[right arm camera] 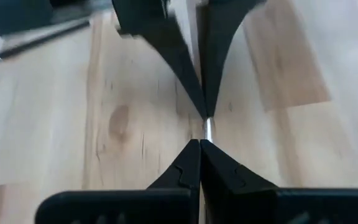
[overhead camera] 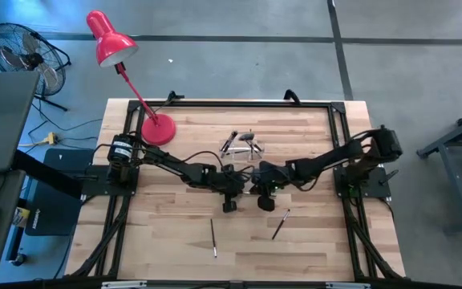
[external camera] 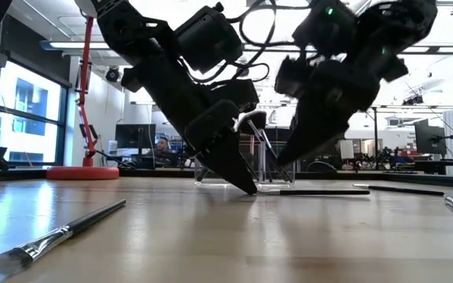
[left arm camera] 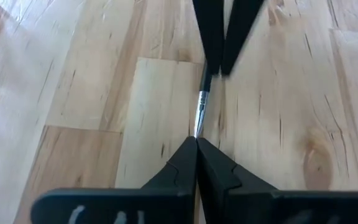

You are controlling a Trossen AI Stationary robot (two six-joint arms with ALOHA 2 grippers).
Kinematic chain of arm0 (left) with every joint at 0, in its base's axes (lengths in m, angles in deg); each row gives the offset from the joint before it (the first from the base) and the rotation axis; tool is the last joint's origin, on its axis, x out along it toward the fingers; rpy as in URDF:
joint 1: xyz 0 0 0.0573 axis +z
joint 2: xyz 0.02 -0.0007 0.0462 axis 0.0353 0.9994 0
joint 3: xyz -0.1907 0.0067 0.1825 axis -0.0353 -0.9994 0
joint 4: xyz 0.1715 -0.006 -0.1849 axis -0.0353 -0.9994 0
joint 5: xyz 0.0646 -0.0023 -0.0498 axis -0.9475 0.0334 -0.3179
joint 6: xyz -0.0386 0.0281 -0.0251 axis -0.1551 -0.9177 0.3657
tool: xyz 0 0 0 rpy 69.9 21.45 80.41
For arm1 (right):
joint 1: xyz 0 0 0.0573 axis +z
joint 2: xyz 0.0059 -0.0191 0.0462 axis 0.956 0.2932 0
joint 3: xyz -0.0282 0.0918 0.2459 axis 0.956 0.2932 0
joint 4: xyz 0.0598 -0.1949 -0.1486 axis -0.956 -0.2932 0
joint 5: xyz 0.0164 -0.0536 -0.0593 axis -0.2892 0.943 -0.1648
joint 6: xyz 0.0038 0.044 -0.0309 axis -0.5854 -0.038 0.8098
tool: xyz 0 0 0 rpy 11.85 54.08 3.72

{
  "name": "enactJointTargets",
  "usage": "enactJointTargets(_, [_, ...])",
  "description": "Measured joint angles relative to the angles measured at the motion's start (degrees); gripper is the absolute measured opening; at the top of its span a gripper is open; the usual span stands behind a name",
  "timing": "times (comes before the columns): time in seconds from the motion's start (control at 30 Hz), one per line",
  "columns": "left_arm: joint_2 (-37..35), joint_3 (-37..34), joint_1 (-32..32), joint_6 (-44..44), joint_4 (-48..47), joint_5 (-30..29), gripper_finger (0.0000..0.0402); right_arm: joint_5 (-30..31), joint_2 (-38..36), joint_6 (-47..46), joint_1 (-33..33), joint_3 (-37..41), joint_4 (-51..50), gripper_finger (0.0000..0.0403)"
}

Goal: Pick & Place Makeup Supplies
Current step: Put the makeup brush into the transparent organizer

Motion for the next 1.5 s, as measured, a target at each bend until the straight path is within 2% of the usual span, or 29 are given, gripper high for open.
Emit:
enactJointTargets(0.23, [0.06, 1.75, 0.02, -0.13, -2.27, 1.13, 0.0001, 4.83, -9.3, 0.1, 0.0, 0.0, -8.25, 0.0])
enactJointTargets(0.47, [0.26, 7.32, -0.04, -4.85, -12.96, 1.18, 0.0, 7.74, -13.68, 0.1, 0.0, 0.0, -14.25, 0.0])
enactJointTargets(0.7, [0.22, 7.82, -0.04, -6.01, -14.94, 1.31, 0.0, 7.13, -9.99, -5.35, 0.43, -0.02, -18.48, 0.0019])
enactJointTargets(0.93, [0.2, 7.78, 0.0, -5.99, -14.69, 0.81, 0.0, 6.71, -2.33, -6.66, 2.36, -0.02, -14.82, 0.0096])
enactJointTargets(1.03, [0.19, 7.78, -0.02, -4.76, -14.67, 0.74, 0.0, 6.58, -0.84, -7.19, 3.03, -0.02, -11.97, 0.013])
enactJointTargets(1.2, [0.17, 7.78, -0.03, -1.42, -14.56, 0.39, 0.0, 6.3, -0.66, -2.78, 5.32, -0.02, -10.8, 0.0169])
enactJointTargets(1.4, [0.17, 7.78, -0.04, 0.2, -14.45, -0.33, 0.0, 13.67, -0.2, -0.4, 8.05, -0.03, -12.58, 0.018])
enactJointTargets(1.5, [0.17, 7.78, -0.04, 0.22, -14.3, -0.25, 0.0, 14.98, 0.65, 0.84, 8.48, -0.04, -12.03, 0.018])
